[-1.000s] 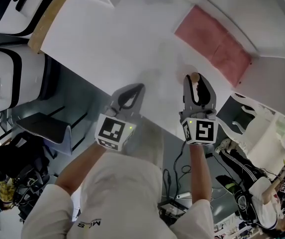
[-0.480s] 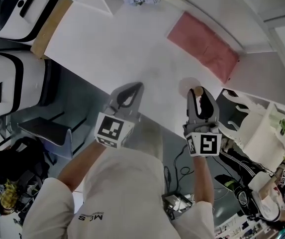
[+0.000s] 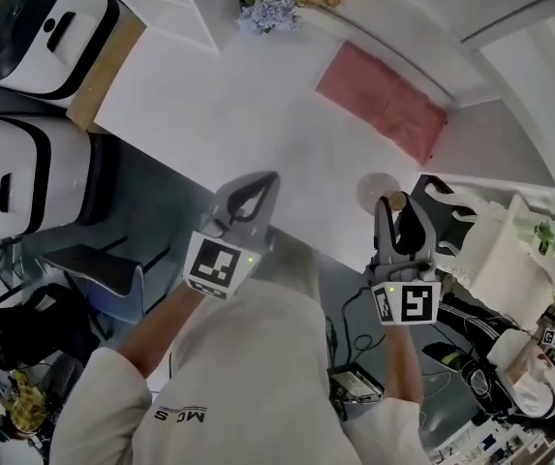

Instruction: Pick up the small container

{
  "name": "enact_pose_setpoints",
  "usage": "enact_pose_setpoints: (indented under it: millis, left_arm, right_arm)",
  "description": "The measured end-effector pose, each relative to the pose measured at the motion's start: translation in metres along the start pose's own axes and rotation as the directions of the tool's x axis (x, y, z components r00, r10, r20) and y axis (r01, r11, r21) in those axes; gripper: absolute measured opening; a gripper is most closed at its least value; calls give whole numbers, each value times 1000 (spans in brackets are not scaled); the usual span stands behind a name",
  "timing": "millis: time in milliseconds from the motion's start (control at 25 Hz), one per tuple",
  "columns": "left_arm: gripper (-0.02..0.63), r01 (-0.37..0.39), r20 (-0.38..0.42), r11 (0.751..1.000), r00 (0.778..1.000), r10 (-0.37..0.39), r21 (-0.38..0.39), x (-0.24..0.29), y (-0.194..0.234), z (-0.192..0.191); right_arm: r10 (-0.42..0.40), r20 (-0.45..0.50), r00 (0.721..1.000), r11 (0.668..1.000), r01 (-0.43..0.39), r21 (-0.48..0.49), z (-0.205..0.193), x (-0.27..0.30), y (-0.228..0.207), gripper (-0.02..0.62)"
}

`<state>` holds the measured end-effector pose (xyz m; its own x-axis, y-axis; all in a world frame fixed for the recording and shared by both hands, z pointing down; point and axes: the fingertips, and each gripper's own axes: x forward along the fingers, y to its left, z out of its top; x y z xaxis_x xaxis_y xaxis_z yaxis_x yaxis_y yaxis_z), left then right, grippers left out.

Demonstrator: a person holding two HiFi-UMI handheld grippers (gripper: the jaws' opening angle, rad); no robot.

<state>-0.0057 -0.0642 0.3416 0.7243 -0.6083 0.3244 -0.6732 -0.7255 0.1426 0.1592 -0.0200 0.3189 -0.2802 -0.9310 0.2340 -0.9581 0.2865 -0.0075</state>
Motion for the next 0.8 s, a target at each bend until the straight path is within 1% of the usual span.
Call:
enact_pose_setpoints:
  millis: [120, 320, 440, 600, 720, 800]
  left_arm:
    - [0, 17, 9, 999, 1000, -17, 29, -7, -8, 9]
    - [0, 41, 33, 998, 999, -42, 43, -23, -15, 26]
    - [0, 42, 52, 997, 998, -45, 57, -33, -17, 39]
    - [0, 40, 81, 998, 996, -44, 48, -44, -25, 50]
    - [0, 45, 89, 998, 995, -48, 35, -46, -26, 53]
    - [0, 48, 89, 998, 995, -51, 39, -46, -26, 53]
  right_arm:
    - [-13, 13, 1000, 1000, 13, -1, 10, -14, -2, 123]
    - [-40, 30, 999, 999, 40, 9, 26, -35, 1, 123]
    - [-44, 43, 998, 999, 43, 14, 36, -45, 5, 123]
    - [-55, 56, 997, 998, 54, 14, 42, -60, 13, 123]
    - [-53, 61, 997, 999, 52, 8, 46, -65, 19, 123]
    - [-49, 58, 997, 999, 49, 4, 46, -65, 22, 123]
